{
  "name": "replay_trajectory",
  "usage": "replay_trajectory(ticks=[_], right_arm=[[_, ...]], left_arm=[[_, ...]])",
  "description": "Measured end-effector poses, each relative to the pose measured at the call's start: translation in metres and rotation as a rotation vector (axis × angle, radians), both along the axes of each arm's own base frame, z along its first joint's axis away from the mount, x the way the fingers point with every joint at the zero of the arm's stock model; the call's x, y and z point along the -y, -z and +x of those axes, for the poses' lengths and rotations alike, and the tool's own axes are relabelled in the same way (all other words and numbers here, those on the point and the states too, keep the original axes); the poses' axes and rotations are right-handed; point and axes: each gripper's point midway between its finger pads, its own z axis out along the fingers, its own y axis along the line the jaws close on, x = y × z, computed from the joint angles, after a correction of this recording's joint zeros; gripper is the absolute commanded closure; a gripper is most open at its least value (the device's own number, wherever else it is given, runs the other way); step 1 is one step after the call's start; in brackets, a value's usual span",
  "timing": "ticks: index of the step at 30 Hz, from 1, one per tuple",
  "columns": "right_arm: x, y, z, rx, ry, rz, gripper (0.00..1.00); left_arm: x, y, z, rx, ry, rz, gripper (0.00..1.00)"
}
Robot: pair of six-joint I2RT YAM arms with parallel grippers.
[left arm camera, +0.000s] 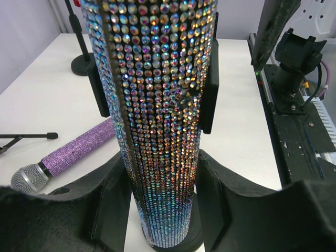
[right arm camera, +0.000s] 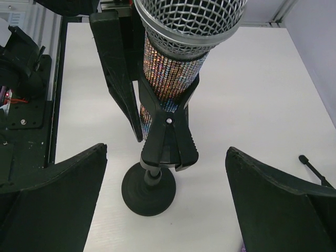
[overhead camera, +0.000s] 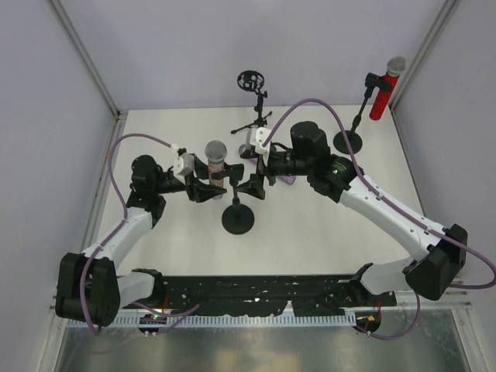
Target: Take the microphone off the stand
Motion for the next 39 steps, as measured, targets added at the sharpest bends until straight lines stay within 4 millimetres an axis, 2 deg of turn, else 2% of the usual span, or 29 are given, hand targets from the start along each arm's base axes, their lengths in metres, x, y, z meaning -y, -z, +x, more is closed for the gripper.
replay_trajectory(ticks=[4, 7, 14, 16, 21, 29, 32, 34, 39], right_arm=[[-0.003, 0.005, 0.001, -0.020, -0.003, 0.001, 0.08], [-0.005, 0.004, 0.000, -0.019, -0.011, 0.015, 0.19], [-0.008, 0.007, -0.007, -0.041, -0.043, 0.025, 0.29], [-0.009, 0.006, -0.009, -0.045, -0.050, 0.028, 0.36], [-0.009, 0.005, -0.009, -0.043, -0.055, 0.036, 0.41], [-0.009, 0.008, -0.009, -0.038, -0.051, 0.046, 0.32], [-0.007, 0.010, -0.010, -0.040, -0.045, 0.046, 0.15], [-0.007, 0.010, -0.009, -0.041, -0.037, 0.046, 0.09], [-0.005, 0.009, -0.003, -0.049, 0.006, 0.050, 0.07]], left_arm=[[0.000, -0.001, 0.000, -0.002, 0.002, -0.002, 0.48], [0.001, -0.001, -0.001, -0.002, 0.002, -0.002, 0.47], [0.000, 0.000, -0.001, 0.005, 0.002, -0.003, 0.47], [0.000, 0.000, -0.001, 0.007, 0.002, -0.004, 0.47], [0.001, 0.000, -0.002, 0.007, 0.003, -0.004, 0.47], [0.001, 0.000, -0.002, 0.007, 0.004, -0.003, 0.47], [0.001, 0.000, -0.002, 0.007, 0.004, -0.003, 0.47], [0.001, 0.000, -0.002, 0.006, 0.004, -0.003, 0.47], [0.001, 0.001, -0.001, 0.005, 0.004, -0.003, 0.47]])
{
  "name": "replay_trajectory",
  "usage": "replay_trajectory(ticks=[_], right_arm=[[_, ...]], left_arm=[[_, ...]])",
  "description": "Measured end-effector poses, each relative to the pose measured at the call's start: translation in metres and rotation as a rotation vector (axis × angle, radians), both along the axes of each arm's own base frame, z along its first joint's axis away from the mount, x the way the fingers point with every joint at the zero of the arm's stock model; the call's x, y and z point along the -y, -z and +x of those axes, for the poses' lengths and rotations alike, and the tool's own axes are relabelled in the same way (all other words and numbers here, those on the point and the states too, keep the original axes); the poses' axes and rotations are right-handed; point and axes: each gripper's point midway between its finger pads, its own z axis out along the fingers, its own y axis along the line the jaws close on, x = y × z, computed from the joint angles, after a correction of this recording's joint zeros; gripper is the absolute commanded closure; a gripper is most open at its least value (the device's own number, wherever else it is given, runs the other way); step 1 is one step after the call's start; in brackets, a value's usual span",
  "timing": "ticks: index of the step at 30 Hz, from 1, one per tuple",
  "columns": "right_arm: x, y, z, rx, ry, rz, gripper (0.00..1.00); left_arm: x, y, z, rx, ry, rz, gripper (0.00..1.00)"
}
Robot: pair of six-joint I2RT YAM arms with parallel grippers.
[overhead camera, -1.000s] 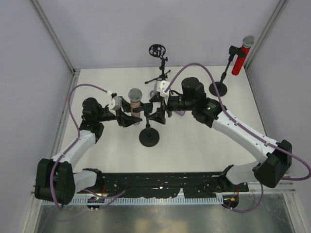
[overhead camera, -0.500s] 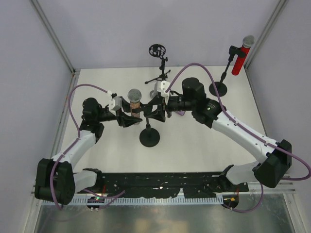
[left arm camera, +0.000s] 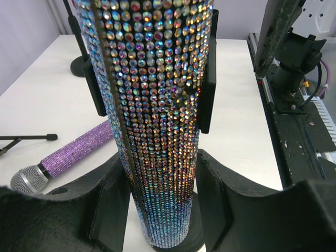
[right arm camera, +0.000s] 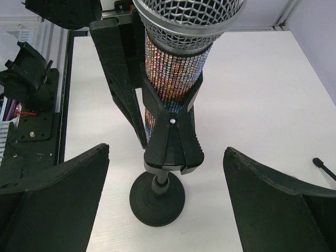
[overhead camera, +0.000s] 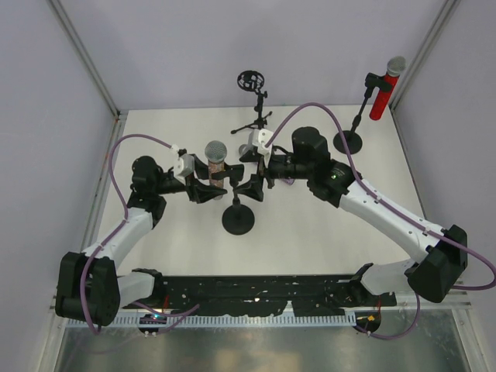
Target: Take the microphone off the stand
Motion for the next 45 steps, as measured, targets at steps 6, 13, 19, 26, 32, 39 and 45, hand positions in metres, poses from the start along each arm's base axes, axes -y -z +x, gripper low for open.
replay_trajectory(ticks=[6, 13, 19, 26, 32, 39, 45], right_arm=[[-0.0010, -0.0012, -0.0005, -0.015, 0.003, 0.013, 0.09], [-0.0020, -0.0013, -0.0017, -0.026, 0.000, 0.025, 0.16], [-0.0027, -0.0015, -0.0028, -0.028, -0.007, 0.030, 0.24], [-0.0011, -0.0041, -0.0045, -0.020, -0.007, 0.035, 0.34], [-0.0014, -0.0037, -0.0040, -0.016, -0.007, 0.038, 0.29], [-0.0012, -0.0010, -0.0039, -0.017, -0.006, 0.036, 0.15], [-0.0010, -0.0011, -0.0044, -0.018, -0.006, 0.038, 0.11]], left_arm=[[0.0001, 0.0012, 0.0000, -0.001, 0.000, 0.000, 0.47], [0.0003, 0.0011, -0.0003, -0.003, 0.000, 0.000, 0.47], [0.0005, 0.0011, -0.0005, -0.005, 0.001, 0.000, 0.47], [0.0005, 0.0008, -0.0005, -0.005, 0.001, -0.001, 0.47], [0.0006, 0.0003, -0.0005, -0.002, 0.002, -0.002, 0.48], [0.0007, 0.0003, -0.0005, -0.002, 0.002, -0.002, 0.49], [0.0007, 0.0002, -0.0002, -0.001, 0.000, -0.002, 0.51]])
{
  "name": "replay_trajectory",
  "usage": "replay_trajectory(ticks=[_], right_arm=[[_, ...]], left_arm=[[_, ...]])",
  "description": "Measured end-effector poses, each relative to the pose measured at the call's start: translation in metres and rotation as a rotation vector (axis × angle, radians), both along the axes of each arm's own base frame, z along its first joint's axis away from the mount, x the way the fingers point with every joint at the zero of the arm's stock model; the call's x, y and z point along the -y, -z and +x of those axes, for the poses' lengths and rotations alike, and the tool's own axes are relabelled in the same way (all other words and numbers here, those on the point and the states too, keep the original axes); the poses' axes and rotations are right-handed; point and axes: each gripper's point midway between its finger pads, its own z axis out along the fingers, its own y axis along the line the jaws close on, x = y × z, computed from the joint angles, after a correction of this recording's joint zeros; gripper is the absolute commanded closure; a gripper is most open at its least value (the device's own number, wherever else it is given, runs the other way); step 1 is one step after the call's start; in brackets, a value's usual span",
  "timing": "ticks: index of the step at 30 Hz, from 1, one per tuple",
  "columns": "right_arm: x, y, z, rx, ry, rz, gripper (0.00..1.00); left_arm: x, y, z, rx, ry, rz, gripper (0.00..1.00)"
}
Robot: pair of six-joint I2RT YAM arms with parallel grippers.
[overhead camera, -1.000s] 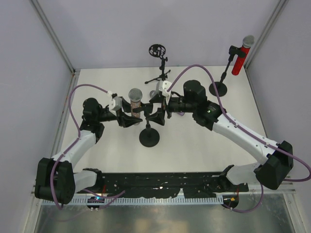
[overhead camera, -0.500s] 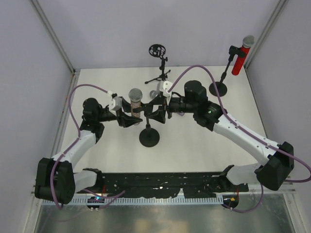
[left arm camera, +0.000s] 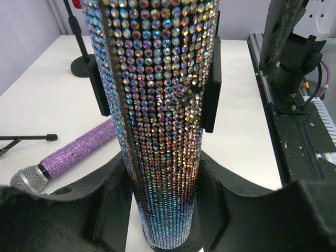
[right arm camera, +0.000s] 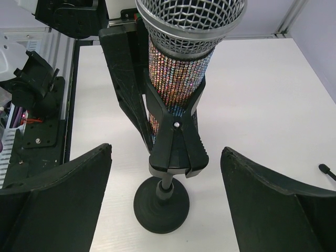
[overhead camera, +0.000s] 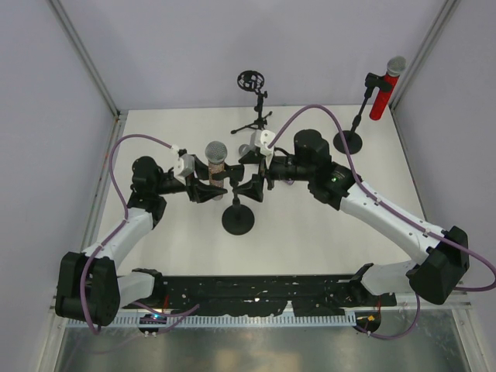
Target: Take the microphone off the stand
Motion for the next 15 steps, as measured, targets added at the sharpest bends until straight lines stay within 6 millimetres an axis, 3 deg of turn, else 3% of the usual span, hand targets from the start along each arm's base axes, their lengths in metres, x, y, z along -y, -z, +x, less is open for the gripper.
replay_trajectory(ticks=[15], right_arm=[[0.001, -0.010, 0.010, 0.044, 0.051, 0.024, 0.08]], left_arm=[[0.000, 0.001, 0.001, -0.001, -0.002, 0.000, 0.51]])
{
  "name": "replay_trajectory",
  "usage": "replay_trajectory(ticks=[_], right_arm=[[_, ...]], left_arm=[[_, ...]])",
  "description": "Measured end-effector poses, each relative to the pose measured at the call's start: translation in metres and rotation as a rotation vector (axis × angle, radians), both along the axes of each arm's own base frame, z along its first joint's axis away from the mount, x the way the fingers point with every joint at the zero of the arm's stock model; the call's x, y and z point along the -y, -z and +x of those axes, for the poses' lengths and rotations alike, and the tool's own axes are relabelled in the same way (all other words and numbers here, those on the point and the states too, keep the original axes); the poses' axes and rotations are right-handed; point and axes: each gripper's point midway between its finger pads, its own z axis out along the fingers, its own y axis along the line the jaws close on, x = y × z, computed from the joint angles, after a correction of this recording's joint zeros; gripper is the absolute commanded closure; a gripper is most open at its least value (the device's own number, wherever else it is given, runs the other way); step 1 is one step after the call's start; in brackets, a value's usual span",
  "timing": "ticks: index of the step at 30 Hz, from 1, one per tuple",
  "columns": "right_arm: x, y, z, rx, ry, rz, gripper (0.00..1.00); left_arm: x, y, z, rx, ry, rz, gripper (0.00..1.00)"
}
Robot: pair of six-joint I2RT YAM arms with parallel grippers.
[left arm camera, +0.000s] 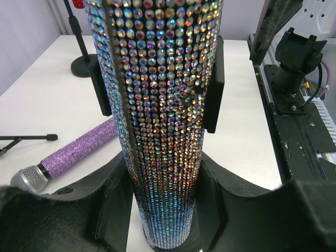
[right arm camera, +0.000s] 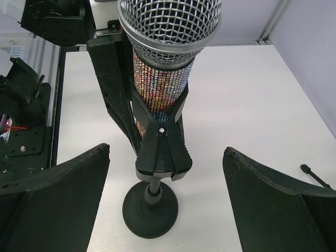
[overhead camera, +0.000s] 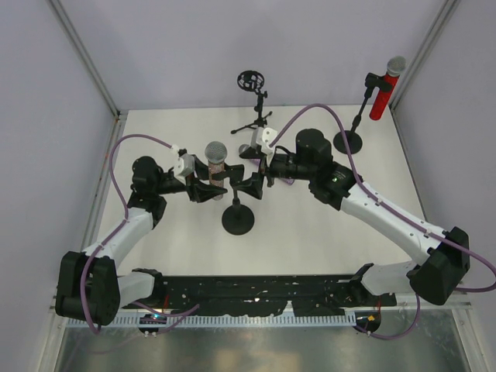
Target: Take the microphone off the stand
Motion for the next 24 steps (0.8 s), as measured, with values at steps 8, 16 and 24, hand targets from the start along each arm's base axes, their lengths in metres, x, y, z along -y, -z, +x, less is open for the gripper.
replay_trajectory(ticks=[8, 16, 24], right_arm=[[-0.0030, 0.0083, -0.0076, -0.004, -0.056, -0.023, 0.10], [-0.0036, 0.0101, -0.0062, 0.016, -0.060, -0.032, 0.18], [-0.0035, 0.0101, -0.0061, 0.019, -0.060, -0.033, 0.20]], left_arm=[[0.0000, 0.0000, -0.0001, 0.000, 0.000, 0.000, 0.54], [0.0001, 0.0003, 0.0002, -0.002, 0.000, 0.000, 0.56], [0.0002, 0.0007, 0.0003, -0.008, 0.001, -0.001, 0.56]])
